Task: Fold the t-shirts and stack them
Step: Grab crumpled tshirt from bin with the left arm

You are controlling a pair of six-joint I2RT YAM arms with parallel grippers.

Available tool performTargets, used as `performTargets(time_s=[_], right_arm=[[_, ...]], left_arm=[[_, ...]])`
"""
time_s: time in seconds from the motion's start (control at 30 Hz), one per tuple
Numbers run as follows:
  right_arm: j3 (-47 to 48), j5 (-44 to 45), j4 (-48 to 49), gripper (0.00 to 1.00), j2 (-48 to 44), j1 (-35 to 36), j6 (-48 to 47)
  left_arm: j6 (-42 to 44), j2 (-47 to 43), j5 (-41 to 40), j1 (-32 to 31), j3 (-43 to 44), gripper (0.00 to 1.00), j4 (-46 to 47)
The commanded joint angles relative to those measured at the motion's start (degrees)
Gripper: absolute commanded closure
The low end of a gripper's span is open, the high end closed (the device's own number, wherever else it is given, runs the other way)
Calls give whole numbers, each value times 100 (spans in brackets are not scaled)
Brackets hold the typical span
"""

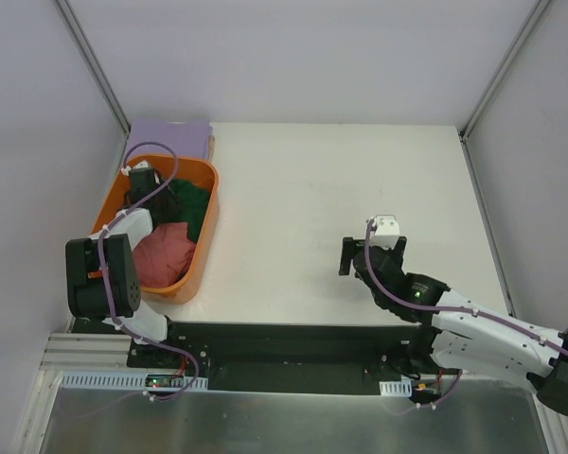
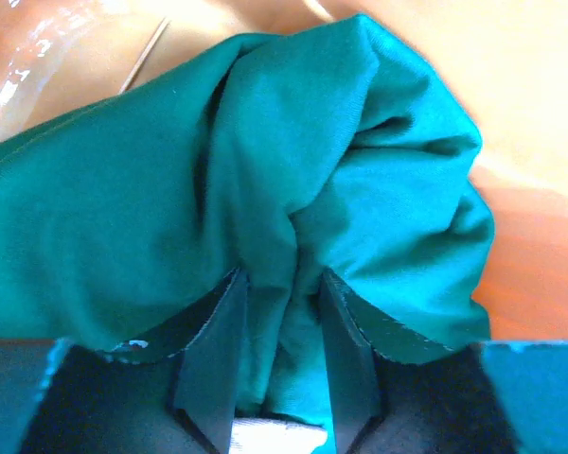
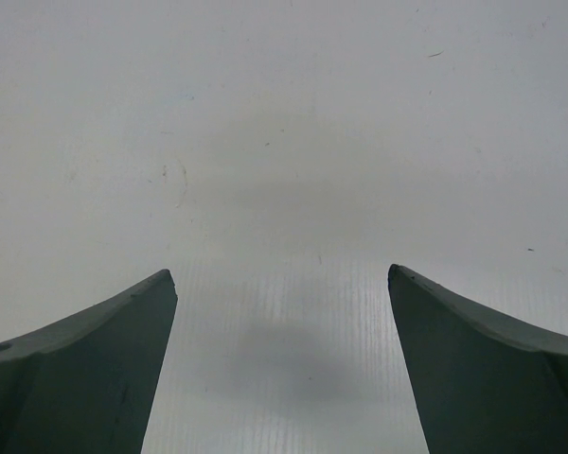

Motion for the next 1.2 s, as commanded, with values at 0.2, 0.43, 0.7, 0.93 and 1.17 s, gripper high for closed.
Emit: performTargets(time_s=[0.2, 0.43, 0.7, 0.93, 1.17], right_arm=[[209, -181, 131, 4, -210, -12, 52], [-19, -181, 350, 4, -597, -12, 61], [-177, -261, 500, 4, -905, -3, 60], [-336, -261, 535, 4, -1300, -12, 69], [-511, -226, 632, 4, -1687, -12, 95]], left_arm=[[232, -1414, 111, 54, -402, 100, 516], [-180, -3806, -276, 54, -923, 100, 729], [-717, -4565, -5, 54, 551, 100, 466], [-778, -3529, 1040, 45, 3161, 100, -17], [-1490, -2851, 2604, -112, 4728, 100, 16]])
